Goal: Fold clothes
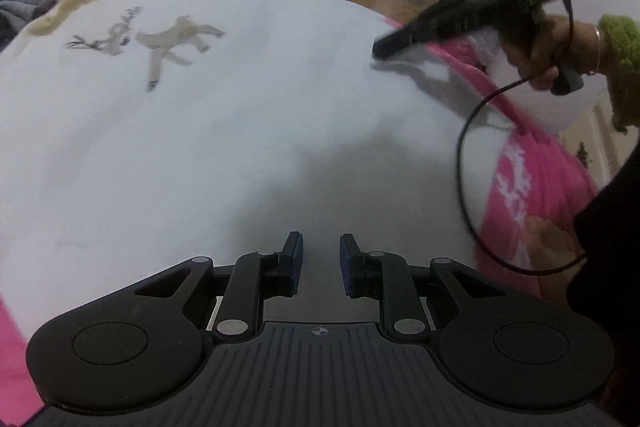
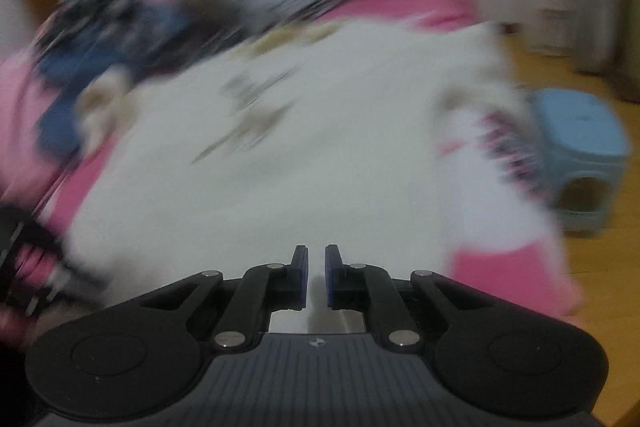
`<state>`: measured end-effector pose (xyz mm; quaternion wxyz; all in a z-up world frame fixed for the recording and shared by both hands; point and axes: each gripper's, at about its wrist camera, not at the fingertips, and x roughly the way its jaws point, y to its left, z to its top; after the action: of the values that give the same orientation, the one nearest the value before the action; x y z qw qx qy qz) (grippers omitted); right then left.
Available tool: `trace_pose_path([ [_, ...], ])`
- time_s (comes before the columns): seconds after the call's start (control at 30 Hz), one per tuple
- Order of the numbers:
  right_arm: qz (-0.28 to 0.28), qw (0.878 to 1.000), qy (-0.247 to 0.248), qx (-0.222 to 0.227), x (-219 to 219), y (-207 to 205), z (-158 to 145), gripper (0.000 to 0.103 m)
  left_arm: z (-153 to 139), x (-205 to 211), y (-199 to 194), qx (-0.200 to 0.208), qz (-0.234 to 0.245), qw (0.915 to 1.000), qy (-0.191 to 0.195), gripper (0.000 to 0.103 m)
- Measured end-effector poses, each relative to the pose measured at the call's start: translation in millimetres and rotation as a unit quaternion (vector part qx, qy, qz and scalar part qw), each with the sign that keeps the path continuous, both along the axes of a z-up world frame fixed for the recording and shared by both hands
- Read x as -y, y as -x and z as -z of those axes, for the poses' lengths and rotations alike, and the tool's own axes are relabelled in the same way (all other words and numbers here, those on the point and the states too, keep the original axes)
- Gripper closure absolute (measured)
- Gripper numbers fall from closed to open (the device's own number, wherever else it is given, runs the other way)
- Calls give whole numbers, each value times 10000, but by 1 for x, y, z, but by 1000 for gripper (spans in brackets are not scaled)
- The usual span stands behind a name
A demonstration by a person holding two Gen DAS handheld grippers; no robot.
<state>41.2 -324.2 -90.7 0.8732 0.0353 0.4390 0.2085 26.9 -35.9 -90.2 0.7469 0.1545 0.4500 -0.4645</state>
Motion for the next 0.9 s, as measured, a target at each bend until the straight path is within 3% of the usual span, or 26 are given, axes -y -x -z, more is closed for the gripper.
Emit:
trace_pose_path([
  [0.03,43,9997,235,-62,4,5,5,96,0,1,2,17,40,10000,-13,84],
  [0.13,943,9952,24,-259,54,13,2,100,-1,1,8,93,151,9998,-52,84],
  [0.2,1419,9895,-91,-271,76,19,-9,94,-2,-1,11,62,205,9998,2,84],
  [0.4,495,9950,-853,183,35,-18,-27,89,13,0,11,-332,204,9992,116,78],
  [0.5,-248,9934,-1080,280,-5,-61,-15,89,18,-2,6,-566,22,9981,237,78],
  [0.6,-673,9932,-932,170,-33,-104,4,89,19,-8,1,-868,-270,9952,367,78],
  [0.7,-120,9990,-338,248,-25,-151,24,93,21,-11,2,-942,-418,9938,410,78],
  [0.8,819,9927,-818,335,12,-186,21,94,20,-12,4,-893,-441,9942,407,78],
  [0.9,750,9908,-967,585,11,-185,4,91,20,-12,3,-928,-492,9935,433,78],
])
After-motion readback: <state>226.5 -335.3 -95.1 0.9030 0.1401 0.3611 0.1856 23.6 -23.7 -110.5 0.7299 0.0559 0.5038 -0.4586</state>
